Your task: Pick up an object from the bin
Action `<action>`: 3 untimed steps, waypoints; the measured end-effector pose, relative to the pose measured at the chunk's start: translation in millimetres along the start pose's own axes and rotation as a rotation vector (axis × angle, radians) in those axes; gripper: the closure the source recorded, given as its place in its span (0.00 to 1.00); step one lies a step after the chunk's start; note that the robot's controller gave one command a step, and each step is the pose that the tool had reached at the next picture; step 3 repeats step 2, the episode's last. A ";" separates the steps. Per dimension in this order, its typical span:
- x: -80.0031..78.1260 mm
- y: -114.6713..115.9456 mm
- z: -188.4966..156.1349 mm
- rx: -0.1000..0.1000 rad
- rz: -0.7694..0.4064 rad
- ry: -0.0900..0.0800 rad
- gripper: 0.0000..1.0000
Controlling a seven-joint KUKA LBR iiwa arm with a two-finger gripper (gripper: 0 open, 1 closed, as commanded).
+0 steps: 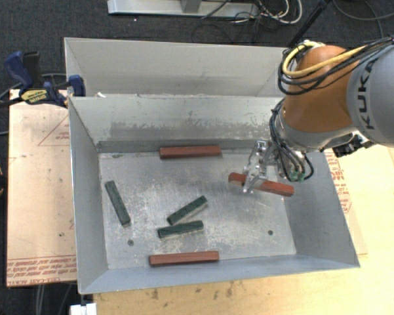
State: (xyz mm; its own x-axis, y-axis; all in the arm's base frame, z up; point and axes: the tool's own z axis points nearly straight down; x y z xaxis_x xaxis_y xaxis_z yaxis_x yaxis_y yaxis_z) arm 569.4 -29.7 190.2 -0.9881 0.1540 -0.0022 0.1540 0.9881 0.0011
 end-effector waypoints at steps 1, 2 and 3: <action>0.0 0.0 0.0 0.000 0.000 0.000 1.00; -3.2 3.4 -23.5 0.000 0.009 0.003 1.00; -3.2 3.4 -23.5 0.000 0.009 0.003 1.00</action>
Offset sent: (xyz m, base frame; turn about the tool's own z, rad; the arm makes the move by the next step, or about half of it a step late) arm 0.0065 0.0042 0.0405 0.0158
